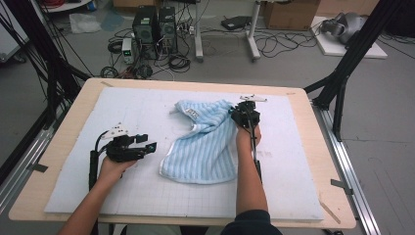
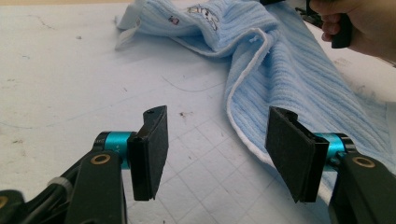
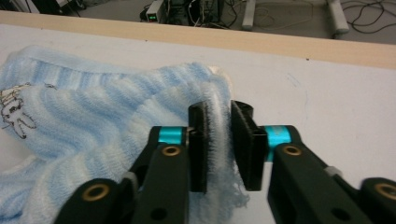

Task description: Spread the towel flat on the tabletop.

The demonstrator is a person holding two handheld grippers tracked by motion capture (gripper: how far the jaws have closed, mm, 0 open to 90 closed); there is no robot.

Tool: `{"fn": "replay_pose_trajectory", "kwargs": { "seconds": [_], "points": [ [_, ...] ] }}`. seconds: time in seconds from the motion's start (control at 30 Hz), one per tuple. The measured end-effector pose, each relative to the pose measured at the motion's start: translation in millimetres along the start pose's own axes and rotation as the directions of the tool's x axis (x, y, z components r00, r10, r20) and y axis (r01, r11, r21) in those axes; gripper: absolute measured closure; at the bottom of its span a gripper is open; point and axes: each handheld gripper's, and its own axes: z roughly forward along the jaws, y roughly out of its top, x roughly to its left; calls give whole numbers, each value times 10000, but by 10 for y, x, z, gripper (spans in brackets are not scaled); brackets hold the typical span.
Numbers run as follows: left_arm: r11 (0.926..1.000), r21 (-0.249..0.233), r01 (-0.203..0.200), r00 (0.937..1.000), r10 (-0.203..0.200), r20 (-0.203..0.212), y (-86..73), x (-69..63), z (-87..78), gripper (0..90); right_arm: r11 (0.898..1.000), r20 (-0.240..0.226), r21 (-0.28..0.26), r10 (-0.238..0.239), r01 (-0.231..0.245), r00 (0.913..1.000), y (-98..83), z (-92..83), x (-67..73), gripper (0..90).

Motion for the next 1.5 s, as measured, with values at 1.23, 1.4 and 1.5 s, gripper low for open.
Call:
{"fn": "replay_pose_trajectory", "kwargs": {
  "seconds": [1.23,1.4,1.5],
  "points": [
    [9990,253,-379,9990,385,-240,-53,-117,-34,404,9204,-2383,2093,-2795,3302,9301,-1063,-1267,49,880],
    [9984,327,-470,9988,474,-125,-78,-232,-13,404,9343,-2082,1684,-2778,3142,9378,-1147,-1481,-56,734],
    [9973,409,-604,9982,604,18,-81,-304,43,403,9589,-2066,1184,-2302,2579,9509,-1138,-1521,-99,547]
  ]
}}
